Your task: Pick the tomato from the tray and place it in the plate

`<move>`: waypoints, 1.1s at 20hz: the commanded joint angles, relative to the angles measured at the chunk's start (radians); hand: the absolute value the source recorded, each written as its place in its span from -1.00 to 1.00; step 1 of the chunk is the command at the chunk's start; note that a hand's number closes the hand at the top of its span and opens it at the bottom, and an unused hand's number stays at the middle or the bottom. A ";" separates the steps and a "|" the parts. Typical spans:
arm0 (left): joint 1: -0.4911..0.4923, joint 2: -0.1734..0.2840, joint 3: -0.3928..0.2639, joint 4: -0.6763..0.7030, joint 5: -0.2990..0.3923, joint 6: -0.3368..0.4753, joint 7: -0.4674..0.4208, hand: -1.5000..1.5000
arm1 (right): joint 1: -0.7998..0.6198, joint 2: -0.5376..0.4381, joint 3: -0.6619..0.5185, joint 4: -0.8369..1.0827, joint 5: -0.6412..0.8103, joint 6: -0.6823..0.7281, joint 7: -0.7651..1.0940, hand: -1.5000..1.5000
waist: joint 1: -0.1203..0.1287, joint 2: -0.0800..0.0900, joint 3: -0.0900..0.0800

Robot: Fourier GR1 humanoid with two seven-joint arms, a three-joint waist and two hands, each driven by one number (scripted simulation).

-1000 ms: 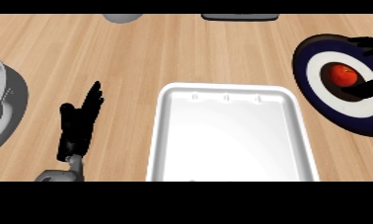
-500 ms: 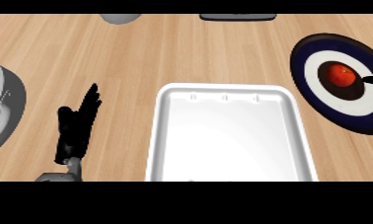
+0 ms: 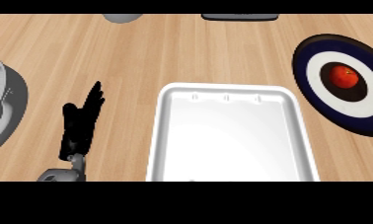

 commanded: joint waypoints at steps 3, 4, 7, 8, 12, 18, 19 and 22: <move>0.008 0.005 0.014 -0.020 -0.013 -0.015 0.021 0.00 | 0.036 0.043 0.055 -0.035 -0.018 -0.029 -0.059 -1.00 | -0.004 -0.003 -0.001; 0.032 -0.021 -0.004 -0.042 -0.019 0.002 0.026 0.00 | 0.071 0.028 0.048 0.005 -0.019 -0.017 -0.118 -1.00 | -0.002 -0.002 0.000; 0.058 -0.025 -0.003 -0.046 -0.026 -0.014 -0.012 0.00 | 0.028 0.018 0.057 0.033 -0.034 -0.067 -0.074 -1.00 | -0.001 -0.002 -0.001; 0.087 0.003 0.013 -0.047 -0.007 -0.045 -0.041 0.00 | -0.028 -0.014 0.062 0.099 0.001 -0.103 -0.067 -1.00 | 0.007 0.001 0.000; -0.008 0.003 0.040 -0.007 -0.003 -0.058 0.003 0.00 | -0.044 0.017 0.085 0.111 0.004 -0.183 -0.047 -1.00 | 0.004 0.001 0.000; 0.006 -0.023 0.028 -0.026 -0.029 -0.039 0.020 0.00 | -0.011 -0.045 0.085 0.159 -0.010 -0.173 -0.098 -1.00 | 0.003 0.001 0.000; 0.034 -0.034 0.018 -0.036 -0.037 -0.032 -0.002 0.00 | -0.024 -0.010 0.099 0.161 0.001 -0.224 -0.073 -1.00 | 0.004 0.000 0.000; -0.045 -0.003 0.044 -0.035 -0.027 -0.051 0.085 0.00 | -0.008 -0.077 0.078 0.228 0.002 -0.214 -0.139 -1.00 | 0.007 0.003 0.001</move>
